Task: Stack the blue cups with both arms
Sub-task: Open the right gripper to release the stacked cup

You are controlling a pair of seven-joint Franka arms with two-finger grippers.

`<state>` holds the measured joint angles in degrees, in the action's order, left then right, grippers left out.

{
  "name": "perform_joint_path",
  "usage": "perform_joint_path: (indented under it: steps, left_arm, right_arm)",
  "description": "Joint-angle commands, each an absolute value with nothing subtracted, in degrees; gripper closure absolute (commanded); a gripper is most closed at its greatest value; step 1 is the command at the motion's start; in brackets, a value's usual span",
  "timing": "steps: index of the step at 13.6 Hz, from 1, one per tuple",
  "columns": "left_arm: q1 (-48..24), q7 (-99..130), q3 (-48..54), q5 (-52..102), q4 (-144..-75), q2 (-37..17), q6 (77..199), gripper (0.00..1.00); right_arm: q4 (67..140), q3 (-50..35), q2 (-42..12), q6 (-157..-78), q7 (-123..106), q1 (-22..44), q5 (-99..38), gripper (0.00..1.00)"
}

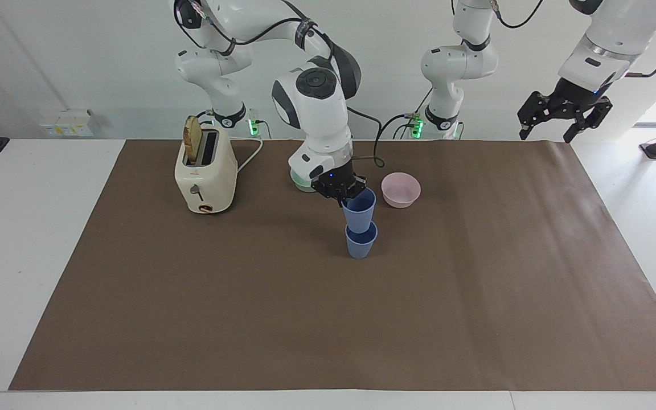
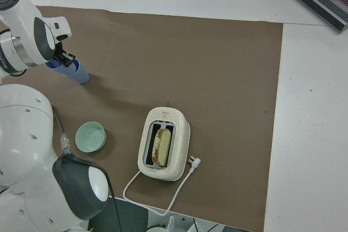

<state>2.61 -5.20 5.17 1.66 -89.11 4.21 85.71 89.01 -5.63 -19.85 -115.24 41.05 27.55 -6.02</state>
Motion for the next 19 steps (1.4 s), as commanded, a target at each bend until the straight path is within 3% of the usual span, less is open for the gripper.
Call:
perform_joint_path:
  steps: [1,8,9,10,19]
  left_arm:
    - [3.43,-5.63,5.45,2.46,-89.3,4.57,85.25,0.0]
    - [3.51,-5.63,5.45,2.46,-89.3,4.57,85.25,0.0]
    - [3.52,-5.63,5.45,2.46,-89.3,4.57,85.25,0.0]
    - [3.52,-5.63,5.45,2.46,-89.3,4.57,85.25,0.0]
    - [3.43,-5.63,5.45,2.46,-89.3,4.57,85.25,0.0]
  right_arm:
    - [90.35,-5.98,-23.02,-119.17,39.29,27.07,-6.59,1.0]
    - [90.35,-5.98,-23.99,-119.79,39.11,26.72,-6.59,1.0]
    - [90.35,-6.06,-23.99,-119.79,39.11,26.54,-6.59,0.66]
    - [90.44,-5.98,-23.99,-119.79,38.76,26.63,-6.5,0.01]
    - [87.64,-5.1,-22.16,-115.86,37.88,25.32,-6.06,0.0]
